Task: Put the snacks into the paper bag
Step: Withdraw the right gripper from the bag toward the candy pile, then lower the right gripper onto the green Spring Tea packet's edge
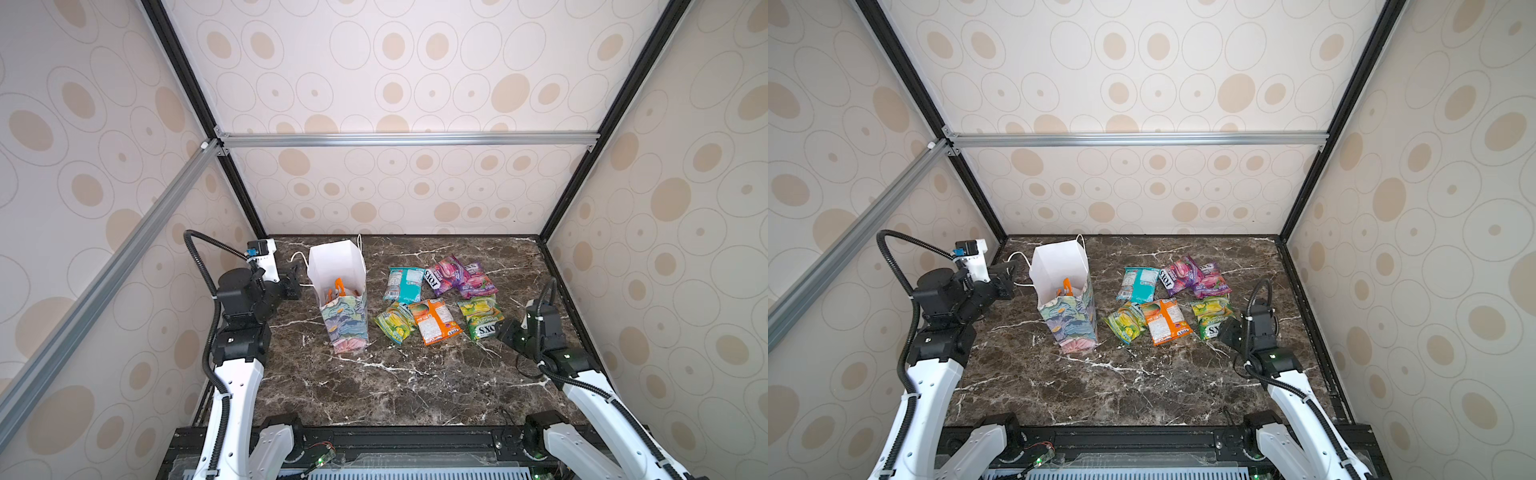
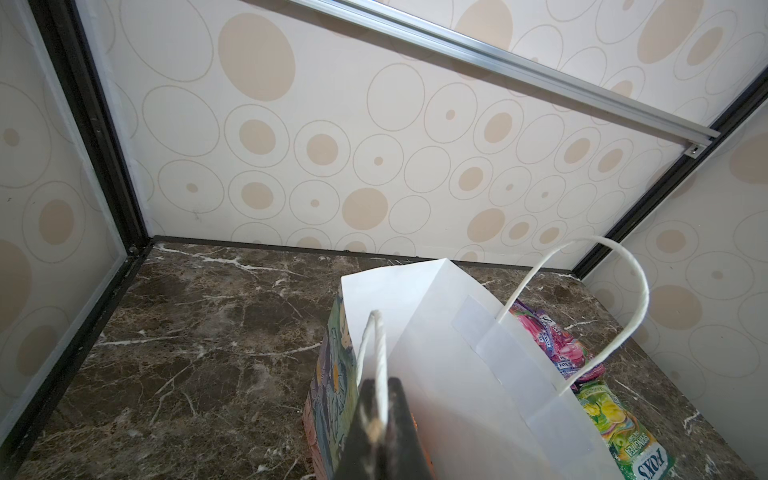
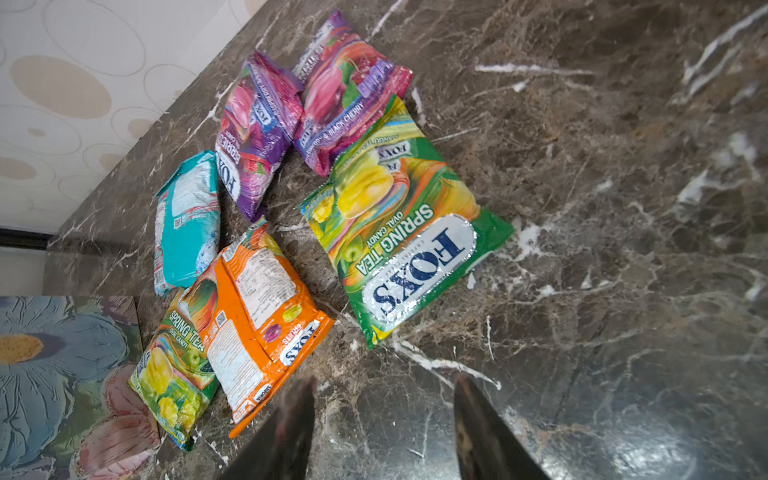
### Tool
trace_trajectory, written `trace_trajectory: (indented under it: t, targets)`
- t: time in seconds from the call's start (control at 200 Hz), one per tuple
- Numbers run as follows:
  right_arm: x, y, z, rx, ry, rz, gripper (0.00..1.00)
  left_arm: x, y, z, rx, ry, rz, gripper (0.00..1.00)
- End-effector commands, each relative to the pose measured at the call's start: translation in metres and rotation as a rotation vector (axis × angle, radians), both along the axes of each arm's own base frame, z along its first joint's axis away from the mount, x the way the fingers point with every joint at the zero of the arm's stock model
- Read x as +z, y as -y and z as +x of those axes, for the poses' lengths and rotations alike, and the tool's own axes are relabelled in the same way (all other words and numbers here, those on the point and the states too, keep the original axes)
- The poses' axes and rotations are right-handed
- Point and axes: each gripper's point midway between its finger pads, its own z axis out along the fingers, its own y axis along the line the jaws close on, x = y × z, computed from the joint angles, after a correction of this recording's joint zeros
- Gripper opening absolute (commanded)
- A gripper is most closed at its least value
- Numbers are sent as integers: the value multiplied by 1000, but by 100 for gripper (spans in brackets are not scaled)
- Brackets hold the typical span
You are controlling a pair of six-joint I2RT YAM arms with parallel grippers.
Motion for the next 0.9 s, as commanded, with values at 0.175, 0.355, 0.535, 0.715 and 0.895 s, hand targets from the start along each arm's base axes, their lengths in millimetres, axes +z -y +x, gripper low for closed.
trace_trajectory:
  t: [0.175, 0.355, 0.535, 0.715, 0.895]
  targets:
    - [-19, -6, 4, -45, 6, 169, 56, 4, 1, -1, -14, 14, 10, 0]
    - [-29, -3, 2, -74, -3, 185, 55, 5, 1, -1, -12, 17, 10, 0]
    - [-42, 3, -1, -127, -1, 200, 55, 5, 1, -1, -15, 16, 10, 0]
    - [-58, 6, 0, -159, -11, 238, 54, 5, 2, -1, -15, 16, 10, 0]
    - [-68, 9, 5, -172, -11, 242, 53, 5, 2, -1, -16, 18, 9, 0]
